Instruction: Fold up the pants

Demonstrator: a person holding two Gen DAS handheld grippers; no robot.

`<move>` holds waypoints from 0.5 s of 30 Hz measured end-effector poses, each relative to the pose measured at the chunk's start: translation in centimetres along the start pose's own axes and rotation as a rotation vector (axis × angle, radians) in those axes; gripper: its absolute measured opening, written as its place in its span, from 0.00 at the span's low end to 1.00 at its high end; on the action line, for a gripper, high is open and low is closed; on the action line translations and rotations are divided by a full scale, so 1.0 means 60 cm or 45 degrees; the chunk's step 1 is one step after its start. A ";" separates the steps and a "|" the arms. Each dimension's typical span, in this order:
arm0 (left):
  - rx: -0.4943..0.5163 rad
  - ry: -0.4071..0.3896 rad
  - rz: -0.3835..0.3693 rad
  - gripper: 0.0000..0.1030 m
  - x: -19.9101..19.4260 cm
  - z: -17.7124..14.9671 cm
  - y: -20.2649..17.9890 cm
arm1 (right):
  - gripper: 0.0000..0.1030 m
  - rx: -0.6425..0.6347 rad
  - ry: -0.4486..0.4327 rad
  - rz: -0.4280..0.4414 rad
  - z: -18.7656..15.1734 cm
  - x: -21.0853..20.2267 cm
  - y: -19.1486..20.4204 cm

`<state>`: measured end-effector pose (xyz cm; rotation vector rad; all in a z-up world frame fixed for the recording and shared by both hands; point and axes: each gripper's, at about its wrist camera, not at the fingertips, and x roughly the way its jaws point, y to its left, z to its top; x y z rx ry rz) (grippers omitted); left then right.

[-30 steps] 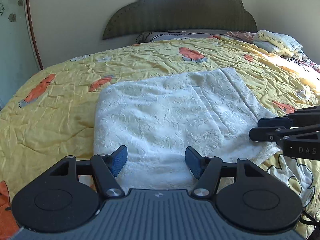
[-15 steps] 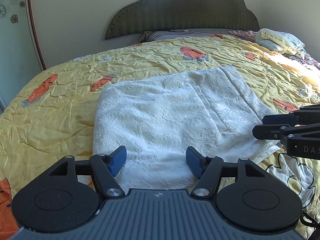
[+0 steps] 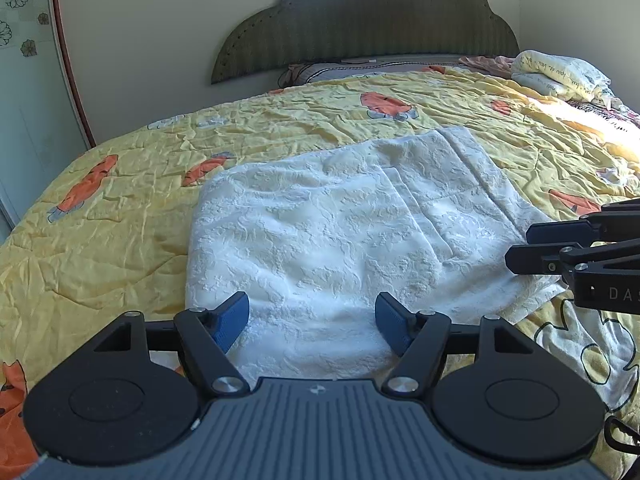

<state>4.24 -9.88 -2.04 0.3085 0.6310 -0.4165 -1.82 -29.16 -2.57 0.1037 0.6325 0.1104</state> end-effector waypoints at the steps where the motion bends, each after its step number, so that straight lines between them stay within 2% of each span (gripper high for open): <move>1: 0.005 -0.004 -0.002 0.72 -0.001 0.000 0.000 | 0.28 -0.001 0.000 0.000 0.000 0.000 -0.001; 6: -0.021 -0.047 -0.055 0.73 -0.015 -0.001 0.011 | 0.28 0.012 -0.014 0.006 0.001 -0.003 0.001; 9: -0.053 -0.089 -0.026 0.74 -0.020 0.002 0.026 | 0.30 0.025 -0.040 0.009 0.005 -0.009 0.003; 11: -0.091 -0.115 0.006 0.74 -0.022 0.006 0.041 | 0.35 0.017 -0.065 0.013 0.007 -0.013 0.007; 13: -0.139 -0.134 0.038 0.77 -0.023 0.011 0.061 | 0.48 -0.003 -0.069 0.006 0.009 -0.012 0.010; 15: -0.187 -0.130 0.093 0.79 -0.018 0.014 0.083 | 0.49 -0.030 -0.051 -0.016 0.010 -0.007 0.009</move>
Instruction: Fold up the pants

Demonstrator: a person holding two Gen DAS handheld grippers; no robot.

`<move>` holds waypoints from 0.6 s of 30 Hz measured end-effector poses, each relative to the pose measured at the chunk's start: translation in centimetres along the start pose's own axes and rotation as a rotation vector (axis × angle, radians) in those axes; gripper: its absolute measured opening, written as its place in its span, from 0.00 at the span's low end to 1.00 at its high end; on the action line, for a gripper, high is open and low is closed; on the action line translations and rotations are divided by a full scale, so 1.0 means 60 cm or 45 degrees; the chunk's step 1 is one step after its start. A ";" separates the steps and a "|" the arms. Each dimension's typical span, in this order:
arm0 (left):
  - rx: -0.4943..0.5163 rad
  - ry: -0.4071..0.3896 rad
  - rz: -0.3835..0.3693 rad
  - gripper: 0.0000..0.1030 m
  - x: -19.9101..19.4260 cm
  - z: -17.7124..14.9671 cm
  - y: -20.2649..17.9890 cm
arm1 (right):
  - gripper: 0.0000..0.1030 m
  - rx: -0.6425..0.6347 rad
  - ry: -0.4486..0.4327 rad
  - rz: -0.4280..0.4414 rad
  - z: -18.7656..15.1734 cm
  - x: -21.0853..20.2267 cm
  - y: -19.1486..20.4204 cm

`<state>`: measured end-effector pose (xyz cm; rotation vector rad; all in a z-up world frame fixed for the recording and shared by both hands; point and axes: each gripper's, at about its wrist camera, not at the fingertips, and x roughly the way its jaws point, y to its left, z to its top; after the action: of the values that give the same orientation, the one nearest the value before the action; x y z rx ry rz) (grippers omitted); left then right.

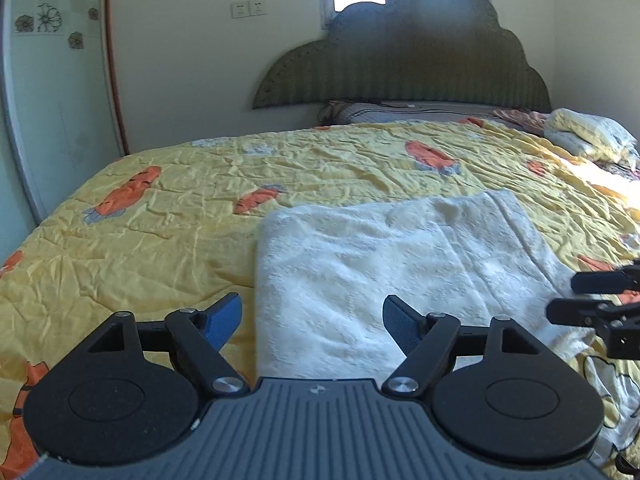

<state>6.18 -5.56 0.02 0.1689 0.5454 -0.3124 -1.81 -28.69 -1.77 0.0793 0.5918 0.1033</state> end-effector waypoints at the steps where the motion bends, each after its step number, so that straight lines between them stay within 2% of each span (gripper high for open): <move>1: -0.020 0.008 0.024 0.79 0.005 0.001 0.011 | 0.49 -0.002 -0.003 -0.005 0.000 0.001 -0.002; 4: -0.084 0.049 0.067 0.79 0.023 0.002 0.048 | 0.49 0.077 -0.040 0.019 0.006 -0.003 -0.030; 6: -0.126 0.100 0.055 0.79 0.037 0.003 0.070 | 0.49 0.164 -0.050 0.039 0.011 0.001 -0.060; 10: -0.265 0.231 -0.105 0.80 0.068 -0.001 0.108 | 0.49 0.333 -0.018 0.075 0.010 0.025 -0.116; 14: -0.388 0.339 -0.307 0.80 0.099 -0.004 0.130 | 0.52 0.529 0.026 0.194 -0.002 0.053 -0.161; 15: -0.407 0.360 -0.340 0.80 0.106 -0.004 0.134 | 0.58 0.564 0.034 0.221 -0.005 0.058 -0.170; 18: -0.445 0.373 -0.401 0.81 0.118 -0.002 0.143 | 0.59 0.625 0.068 0.279 -0.009 0.072 -0.186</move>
<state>14.75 0.81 -3.23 -0.2160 0.9105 -0.4964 2.27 -39.20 -5.79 0.6199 0.6507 0.1710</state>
